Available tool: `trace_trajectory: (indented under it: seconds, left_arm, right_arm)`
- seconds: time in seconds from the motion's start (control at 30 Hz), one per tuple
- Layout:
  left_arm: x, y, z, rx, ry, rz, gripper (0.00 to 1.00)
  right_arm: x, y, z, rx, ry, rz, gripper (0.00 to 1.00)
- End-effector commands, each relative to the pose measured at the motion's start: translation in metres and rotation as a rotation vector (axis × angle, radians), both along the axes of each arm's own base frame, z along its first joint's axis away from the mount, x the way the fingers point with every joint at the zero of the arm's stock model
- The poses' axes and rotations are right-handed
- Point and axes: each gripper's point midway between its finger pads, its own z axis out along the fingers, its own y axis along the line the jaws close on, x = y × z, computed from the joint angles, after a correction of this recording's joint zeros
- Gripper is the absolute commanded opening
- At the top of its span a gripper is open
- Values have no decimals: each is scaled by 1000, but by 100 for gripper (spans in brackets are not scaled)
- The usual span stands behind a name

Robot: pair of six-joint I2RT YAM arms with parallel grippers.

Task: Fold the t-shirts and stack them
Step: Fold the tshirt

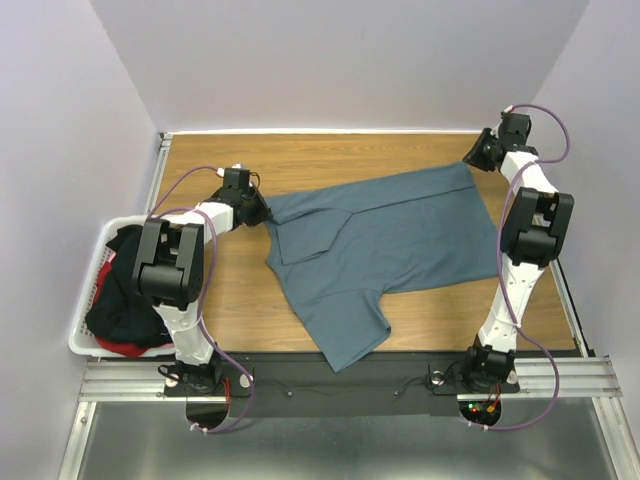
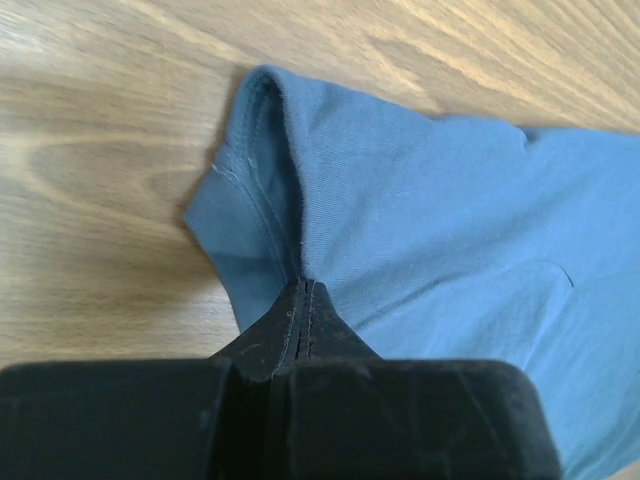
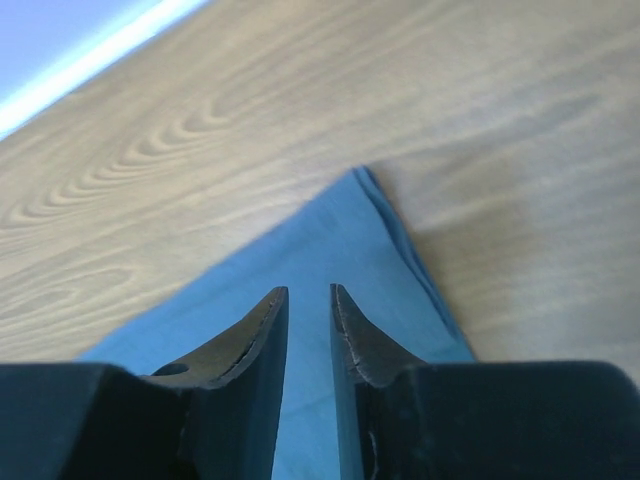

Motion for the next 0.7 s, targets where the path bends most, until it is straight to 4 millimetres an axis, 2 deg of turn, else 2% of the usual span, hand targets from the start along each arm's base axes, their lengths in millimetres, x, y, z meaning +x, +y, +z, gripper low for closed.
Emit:
trace_trajectory:
  seconds: [0.0, 0.07, 0.1, 0.13, 0.2, 0.37, 0.43, 0.57, 0.67]
  left_arm:
    - [14, 9, 9, 3, -41, 29, 0]
    - [15, 8, 8, 4, -37, 29, 0]
    - [16, 8, 8, 4, -37, 29, 0]
    - [15, 8, 5, 5, -29, 29, 0]
    - [14, 9, 2, 7, -22, 29, 0]
    - [13, 12, -8, 11, 4, 35, 0]
    - [13, 12, -13, 14, 17, 36, 0]
    - [15, 20, -21, 17, 42, 53, 0]
    - [25, 24, -15, 16, 33, 64, 0]
  right_arm:
    - [21, 11, 15, 60, -84, 79, 28]
    - [26, 16, 21, 89, -104, 104, 26]
    - [28, 18, 14, 106, -94, 107, 26]
    - [31, 19, 17, 113, -107, 116, 24]
    - [34, 22, 12, 136, -101, 122, 24]
    - [40, 22, -15, 166, -67, 110, 20]
    - [41, 20, -32, 175, -39, 83, 17]
    - [39, 8, -53, 177, 1, 14, 13]
    - [33, -10, -69, 172, 39, -76, 13]
